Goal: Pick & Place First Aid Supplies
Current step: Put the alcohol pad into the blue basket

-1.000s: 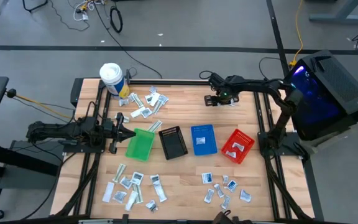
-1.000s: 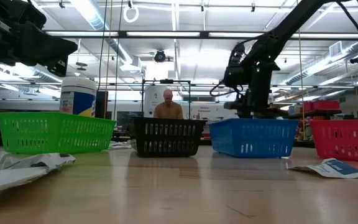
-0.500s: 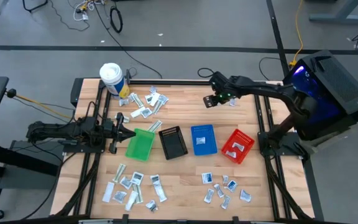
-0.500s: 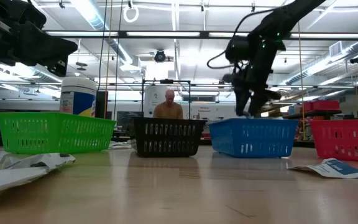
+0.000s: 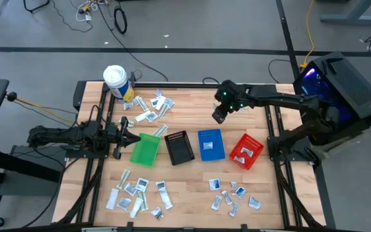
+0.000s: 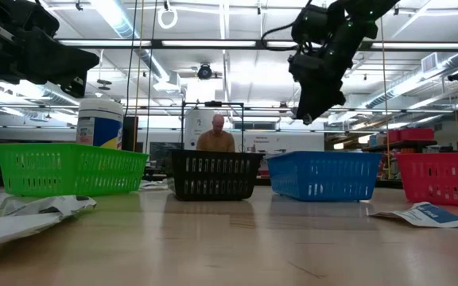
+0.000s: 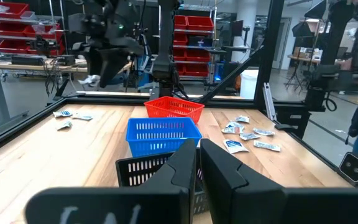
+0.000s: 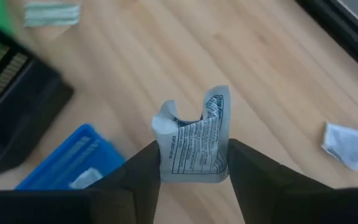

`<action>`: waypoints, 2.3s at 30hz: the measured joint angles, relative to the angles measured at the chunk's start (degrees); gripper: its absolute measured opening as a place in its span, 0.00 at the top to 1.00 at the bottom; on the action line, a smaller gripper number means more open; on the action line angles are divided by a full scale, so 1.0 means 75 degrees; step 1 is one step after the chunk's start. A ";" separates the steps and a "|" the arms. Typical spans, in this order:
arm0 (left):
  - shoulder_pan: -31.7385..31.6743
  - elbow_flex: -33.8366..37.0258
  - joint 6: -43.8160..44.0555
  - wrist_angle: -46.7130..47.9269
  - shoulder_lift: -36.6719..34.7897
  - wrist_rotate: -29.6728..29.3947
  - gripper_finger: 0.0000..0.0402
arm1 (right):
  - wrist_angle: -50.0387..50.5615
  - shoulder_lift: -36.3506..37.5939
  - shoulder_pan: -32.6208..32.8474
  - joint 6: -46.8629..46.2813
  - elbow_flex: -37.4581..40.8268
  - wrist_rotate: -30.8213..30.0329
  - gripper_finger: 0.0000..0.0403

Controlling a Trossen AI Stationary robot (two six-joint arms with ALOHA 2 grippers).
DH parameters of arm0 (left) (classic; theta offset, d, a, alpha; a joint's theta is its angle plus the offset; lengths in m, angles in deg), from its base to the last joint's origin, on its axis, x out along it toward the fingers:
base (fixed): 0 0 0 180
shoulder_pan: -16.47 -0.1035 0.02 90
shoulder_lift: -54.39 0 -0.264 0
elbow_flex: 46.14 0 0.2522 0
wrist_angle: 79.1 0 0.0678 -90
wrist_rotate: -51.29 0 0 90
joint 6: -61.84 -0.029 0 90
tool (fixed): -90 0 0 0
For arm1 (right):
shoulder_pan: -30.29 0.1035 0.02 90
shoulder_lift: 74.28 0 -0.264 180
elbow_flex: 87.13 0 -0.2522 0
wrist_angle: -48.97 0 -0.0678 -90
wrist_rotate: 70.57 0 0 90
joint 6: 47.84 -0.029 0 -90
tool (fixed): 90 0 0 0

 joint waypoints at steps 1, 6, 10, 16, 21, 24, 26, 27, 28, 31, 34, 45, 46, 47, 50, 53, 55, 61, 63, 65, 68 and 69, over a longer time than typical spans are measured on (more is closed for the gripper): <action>-0.0001 0.0000 0.0000 0.0003 0.0001 0.0000 0.92 | 0.0008 0.0000 0.0089 0.0155 0.0000 0.0054 0.55; 0.0000 0.0000 0.0000 0.0000 0.0001 0.0000 0.92 | -0.0049 0.0000 0.0649 0.1174 0.0000 0.0411 0.55; 0.0000 0.0000 0.0000 0.0001 0.0002 0.0000 0.92 | -0.0111 0.0000 0.1129 0.1829 0.0000 0.0581 0.55; 0.0000 0.0000 0.0000 0.0000 0.0000 0.0000 0.92 | -0.0170 -0.0001 0.1793 0.2388 0.0000 0.0751 0.55; 0.0000 0.0000 0.0000 0.0002 0.0001 0.0000 0.92 | -0.0239 -0.0003 0.2254 0.2327 0.0000 0.0782 0.55; 0.0000 0.0000 0.0000 0.0001 0.0002 0.0000 0.92 | -0.0236 -0.0006 0.2452 0.2316 0.0000 0.0779 0.55; 0.0000 0.0000 0.0000 0.0000 0.0003 0.0000 0.92 | -0.0236 -0.0013 0.2527 0.2316 0.0000 0.0776 0.55; 0.0000 0.0000 0.0000 0.0001 0.0002 0.0000 0.92 | -0.0241 -0.0048 0.2552 0.2316 0.0000 0.0776 0.55; 0.0000 0.0000 0.0000 0.0003 0.0002 0.0000 0.92 | -0.0250 -0.0093 0.2575 0.2316 0.0000 0.0774 0.55; 0.0000 0.0000 0.0000 0.0003 0.0001 0.0000 0.92 | -0.0244 -0.0278 0.2584 0.2314 0.0000 0.0762 0.55; 0.0000 0.0000 0.0000 0.0001 0.0002 0.0000 0.92 | -0.0236 -0.0492 0.2583 0.2313 0.0000 0.0759 0.55; 0.0000 0.0000 0.0000 0.0000 0.0000 0.0000 0.92 | -0.0184 -0.0968 0.2584 0.2258 0.0281 0.0758 0.55; 0.0000 0.0000 0.0000 0.0003 0.0003 0.0000 0.92 | -0.0142 -0.0968 0.2584 0.2176 0.0316 0.0759 0.55; 0.0000 0.0000 0.0000 0.0002 0.0000 0.0000 0.92 | -0.0143 -0.0968 0.2584 0.2106 0.0335 0.0759 0.55; 0.0000 0.0000 0.0000 0.0001 0.0001 0.0000 0.92 | -0.0169 -0.0968 0.2581 0.2018 0.0338 0.0759 0.55; 0.0000 0.0000 0.0000 0.0001 0.0003 0.0000 0.92 | -0.0232 -0.0968 0.2580 0.1975 0.0338 0.0759 0.55; 0.0000 0.0000 0.0000 0.0000 0.0003 0.0000 0.92 | -0.0229 -0.0968 0.2581 0.2004 0.0338 0.0766 0.55; 0.0000 0.0000 0.0000 0.0001 0.0002 -0.0001 0.92 | -0.0200 -0.0965 0.2581 0.2083 0.0341 0.0775 0.55; 0.0000 0.0000 0.0000 0.0003 0.0000 0.0000 0.92 | -0.0152 -0.0965 0.2581 0.2007 0.0342 0.0804 0.53; 0.0000 0.0000 0.0000 0.0001 0.0001 0.0000 0.92 | -0.0115 -0.0965 0.2581 0.1862 0.0344 0.0916 0.50; 0.0000 0.0000 0.0000 0.0000 0.0002 0.0000 0.92 | -0.0070 -0.0965 0.2584 0.1827 0.0344 0.0986 0.44; 0.0000 0.0000 0.0000 0.0001 0.0001 0.0000 0.92 | -0.0059 -0.0965 0.2581 0.1827 0.0344 0.0983 0.42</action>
